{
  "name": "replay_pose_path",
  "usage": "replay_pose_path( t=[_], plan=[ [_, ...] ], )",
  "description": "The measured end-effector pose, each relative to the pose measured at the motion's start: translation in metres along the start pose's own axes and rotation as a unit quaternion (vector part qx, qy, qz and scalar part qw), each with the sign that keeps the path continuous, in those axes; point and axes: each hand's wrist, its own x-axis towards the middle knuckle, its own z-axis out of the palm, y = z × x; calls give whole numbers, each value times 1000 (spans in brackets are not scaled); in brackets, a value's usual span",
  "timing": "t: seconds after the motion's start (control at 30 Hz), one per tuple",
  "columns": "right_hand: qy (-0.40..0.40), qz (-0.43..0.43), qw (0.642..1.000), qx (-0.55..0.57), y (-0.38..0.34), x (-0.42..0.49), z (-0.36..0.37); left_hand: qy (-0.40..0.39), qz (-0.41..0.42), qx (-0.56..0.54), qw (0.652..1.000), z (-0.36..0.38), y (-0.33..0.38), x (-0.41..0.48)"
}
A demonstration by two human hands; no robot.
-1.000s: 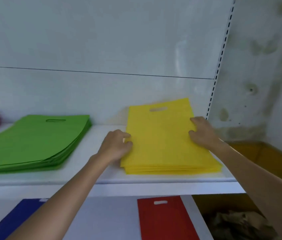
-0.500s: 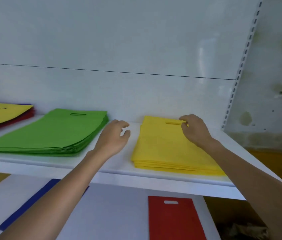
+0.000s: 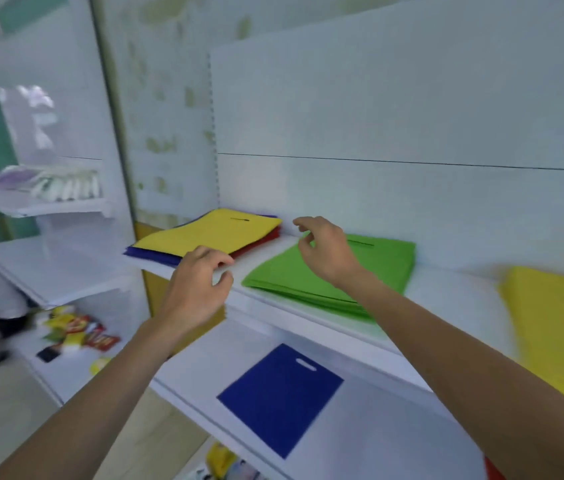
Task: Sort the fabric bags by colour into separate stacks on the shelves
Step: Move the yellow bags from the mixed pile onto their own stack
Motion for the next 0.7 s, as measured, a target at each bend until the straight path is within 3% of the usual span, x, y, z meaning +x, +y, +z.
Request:
replay_pose_path(
  t=[0.3, 0.7],
  plan=[
    [-40, -10, 998, 49, -69, 36, 105, 12, -50, 16, 999, -55, -115, -3],
    [-56, -19, 998, 24, -62, 140, 174, -3, -67, 0, 998, -32, -203, 73]
  ],
)
